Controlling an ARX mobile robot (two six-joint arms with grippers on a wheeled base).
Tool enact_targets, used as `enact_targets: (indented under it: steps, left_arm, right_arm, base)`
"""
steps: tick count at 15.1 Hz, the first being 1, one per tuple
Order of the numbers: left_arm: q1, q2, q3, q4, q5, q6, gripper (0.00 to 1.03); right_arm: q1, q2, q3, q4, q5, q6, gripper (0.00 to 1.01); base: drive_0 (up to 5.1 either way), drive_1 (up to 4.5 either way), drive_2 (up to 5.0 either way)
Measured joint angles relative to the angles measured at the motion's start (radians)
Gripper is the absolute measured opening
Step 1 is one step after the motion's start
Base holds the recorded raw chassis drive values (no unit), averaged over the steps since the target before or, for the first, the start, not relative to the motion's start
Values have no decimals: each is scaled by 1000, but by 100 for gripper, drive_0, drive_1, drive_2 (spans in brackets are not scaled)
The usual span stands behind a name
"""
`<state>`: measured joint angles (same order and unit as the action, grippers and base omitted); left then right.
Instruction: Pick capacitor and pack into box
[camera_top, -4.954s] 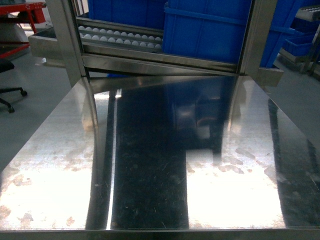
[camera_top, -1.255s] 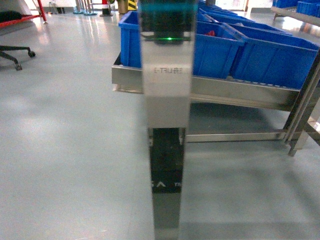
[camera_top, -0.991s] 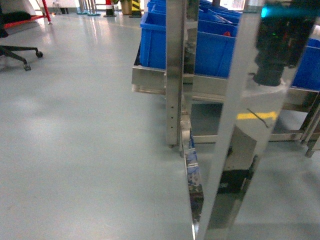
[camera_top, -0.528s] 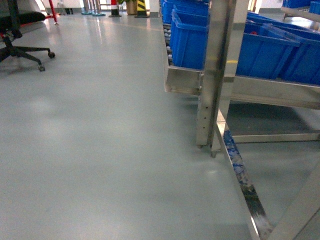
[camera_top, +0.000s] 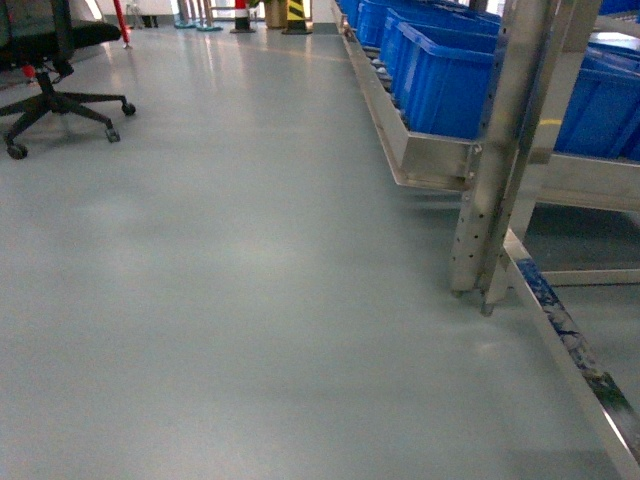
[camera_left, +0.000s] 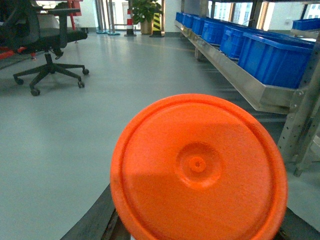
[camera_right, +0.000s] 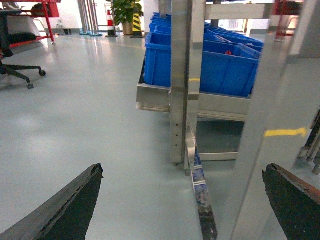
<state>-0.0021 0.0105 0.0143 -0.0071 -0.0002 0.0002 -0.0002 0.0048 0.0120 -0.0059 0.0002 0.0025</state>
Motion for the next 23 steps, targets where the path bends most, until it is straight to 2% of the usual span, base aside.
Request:
enact_targets:
  steps: [16, 23]
  left_arm:
    - [0, 0, 0, 0, 0, 0, 44]
    - [0, 0, 0, 1, 0, 0, 44]
  right_arm:
    - [0, 0, 0, 4, 0, 0, 98]
    - [0, 0, 0, 0, -1, 0, 98]
  base:
    - [-492, 247, 247]
    - [-467, 164, 357]
